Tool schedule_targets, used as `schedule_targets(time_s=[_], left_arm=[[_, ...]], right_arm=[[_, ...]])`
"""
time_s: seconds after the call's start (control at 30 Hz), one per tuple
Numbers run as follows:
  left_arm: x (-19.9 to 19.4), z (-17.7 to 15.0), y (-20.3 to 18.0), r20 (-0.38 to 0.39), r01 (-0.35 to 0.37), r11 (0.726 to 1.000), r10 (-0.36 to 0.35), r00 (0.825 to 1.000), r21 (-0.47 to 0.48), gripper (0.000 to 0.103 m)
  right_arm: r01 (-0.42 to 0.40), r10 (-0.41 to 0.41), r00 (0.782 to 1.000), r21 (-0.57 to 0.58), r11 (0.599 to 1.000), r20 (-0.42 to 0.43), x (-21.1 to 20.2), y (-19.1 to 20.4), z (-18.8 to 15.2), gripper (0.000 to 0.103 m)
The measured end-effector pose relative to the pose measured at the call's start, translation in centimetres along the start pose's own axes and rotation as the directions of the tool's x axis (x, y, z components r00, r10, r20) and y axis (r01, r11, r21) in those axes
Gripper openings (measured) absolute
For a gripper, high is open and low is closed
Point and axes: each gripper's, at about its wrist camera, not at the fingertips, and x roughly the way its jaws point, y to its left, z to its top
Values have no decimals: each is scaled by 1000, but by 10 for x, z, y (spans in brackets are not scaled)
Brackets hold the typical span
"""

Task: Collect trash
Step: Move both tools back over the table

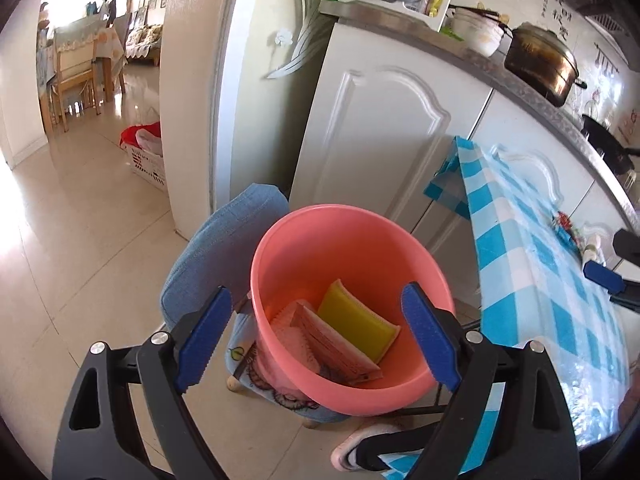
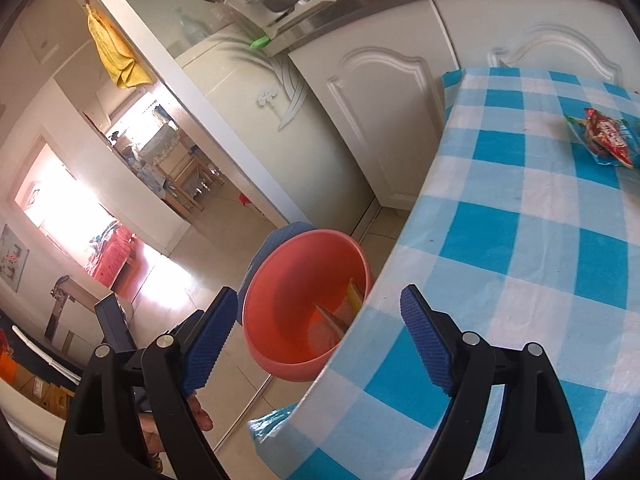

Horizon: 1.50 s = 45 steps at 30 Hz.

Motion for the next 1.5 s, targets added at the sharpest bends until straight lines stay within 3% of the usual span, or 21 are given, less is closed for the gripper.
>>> schedule_targets(time_s=[0.07, 0.13, 0.27, 0.4, 0.67, 0.8, 1.13, 1.4, 1.5], left_arm=[[-4, 0, -3, 7, 13, 1000, -13, 1000, -3, 87], [-9, -1, -10, 37, 16, 1000, -16, 999, 11, 87], [-21, 0, -24, 90, 55, 998, -57, 994, 25, 87], [-36, 6, -43, 142, 100, 994, -107, 984, 54, 87], [-57, 10, -96, 154, 157, 971, -185, 971, 178, 87], [-63, 7, -126, 116, 185, 946, -222, 968, 268, 87], [-66, -4, -199, 4, 287, 865, -317, 948, 412, 87], [-52, -12, -256, -41, 278, 834, -295, 955, 478, 87], [-46, -10, -279, -38, 267, 819, -289, 957, 508, 88]], right_arm=[[10, -10, 998, -9, 1000, 55, -14, -7, -2, 83], [41, -37, 992, -32, 999, 121, -34, -12, -6, 92], [122, -87, 959, -117, 986, 270, -70, -14, -13, 94], [171, -93, 926, -186, 968, 366, -100, -15, -14, 98], [378, -223, 814, -198, 904, 536, -162, -28, -25, 98], [466, -320, 764, -136, 875, 560, -183, -48, -35, 98], [532, -446, 691, 18, 847, 569, -230, -97, -55, 98], [534, -517, 662, 142, 833, 542, -253, -137, -68, 98], [529, -530, 664, 169, 831, 527, -256, -151, -72, 98]])
